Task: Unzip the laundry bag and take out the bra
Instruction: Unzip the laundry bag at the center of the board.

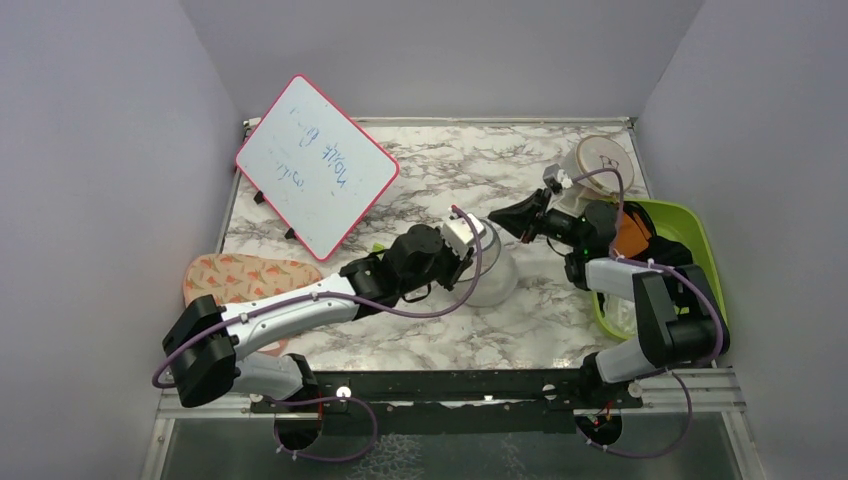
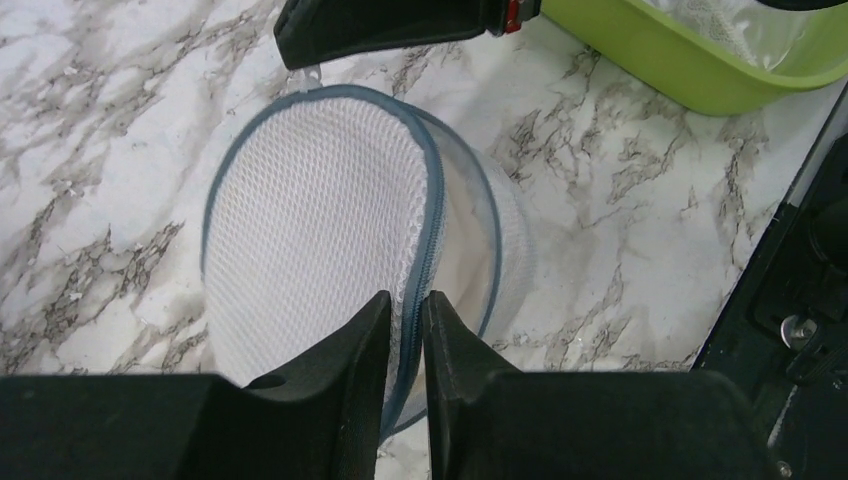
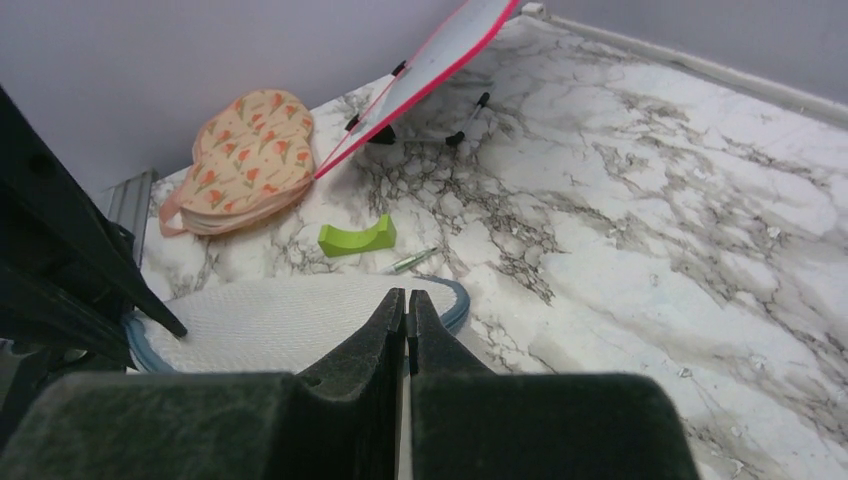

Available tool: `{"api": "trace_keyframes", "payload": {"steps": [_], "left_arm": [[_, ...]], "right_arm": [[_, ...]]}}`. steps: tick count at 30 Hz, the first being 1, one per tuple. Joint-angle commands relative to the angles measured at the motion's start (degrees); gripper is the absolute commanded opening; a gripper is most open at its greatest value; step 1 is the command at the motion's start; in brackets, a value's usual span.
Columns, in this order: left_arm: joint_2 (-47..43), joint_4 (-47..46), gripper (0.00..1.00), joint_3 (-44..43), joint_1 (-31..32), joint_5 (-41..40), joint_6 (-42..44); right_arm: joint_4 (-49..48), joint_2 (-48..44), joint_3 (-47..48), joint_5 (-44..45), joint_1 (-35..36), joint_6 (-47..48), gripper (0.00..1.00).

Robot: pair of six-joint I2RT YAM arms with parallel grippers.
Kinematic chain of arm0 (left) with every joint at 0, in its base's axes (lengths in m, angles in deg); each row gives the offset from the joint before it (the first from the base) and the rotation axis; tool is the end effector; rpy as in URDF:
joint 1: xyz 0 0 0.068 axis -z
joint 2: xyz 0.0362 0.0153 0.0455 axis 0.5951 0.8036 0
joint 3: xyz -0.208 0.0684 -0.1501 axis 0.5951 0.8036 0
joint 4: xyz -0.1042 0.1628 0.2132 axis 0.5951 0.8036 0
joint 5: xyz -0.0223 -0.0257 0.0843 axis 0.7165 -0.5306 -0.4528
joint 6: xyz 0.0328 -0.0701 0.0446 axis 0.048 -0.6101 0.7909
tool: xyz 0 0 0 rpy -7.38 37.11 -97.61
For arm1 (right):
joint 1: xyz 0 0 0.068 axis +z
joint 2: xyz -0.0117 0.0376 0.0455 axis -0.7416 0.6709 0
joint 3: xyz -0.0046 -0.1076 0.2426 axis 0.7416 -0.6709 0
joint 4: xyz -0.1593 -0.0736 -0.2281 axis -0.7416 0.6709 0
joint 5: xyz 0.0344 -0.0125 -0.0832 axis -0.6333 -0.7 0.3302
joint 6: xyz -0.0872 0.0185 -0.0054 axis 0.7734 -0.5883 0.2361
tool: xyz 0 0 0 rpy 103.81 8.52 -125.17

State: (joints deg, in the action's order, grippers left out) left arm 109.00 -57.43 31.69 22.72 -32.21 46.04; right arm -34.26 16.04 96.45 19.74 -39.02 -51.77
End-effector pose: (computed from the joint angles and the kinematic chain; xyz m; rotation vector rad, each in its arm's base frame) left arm 0.1919 -0.3099 0.2555 0.8391 1.7960 -0.6752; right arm 0.3097 0.1148 0.1835 -0.6396 1.5044 1.1467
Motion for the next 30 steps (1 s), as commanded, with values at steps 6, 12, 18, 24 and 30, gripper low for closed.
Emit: {"api": "trace_keyframes", "payload": {"steps": [6,12,18,24,30], "left_arm": [[2.88,3.16,0.38,-4.41,-0.09,-0.62,-4.68],[5.71,4.00,0.70,-7.83,0.02,-0.70,-5.16],[8.51,4.08,0.86,-12.11,0.87,-1.88,-6.00],[10.12,3.74,0.90,-14.93,1.30,-2.17,-8.66],[12.60,5.68,0.92,-17.56,1.51,-4.29,-13.35]], "right_arm": [[6.96,-11.20,-2.24,0.31,-0.34,-1.13,0.01],[10.67,-14.97,-2.81,1.11,0.19,-1.19,0.01],[12.24,-15.88,-2.82,2.28,0.67,-1.24,0.01],[13.78,-16.12,-2.58,3.72,0.98,-0.99,0.01],[15.27,-16.61,-2.04,4.70,0.96,-0.80,0.01]]}}
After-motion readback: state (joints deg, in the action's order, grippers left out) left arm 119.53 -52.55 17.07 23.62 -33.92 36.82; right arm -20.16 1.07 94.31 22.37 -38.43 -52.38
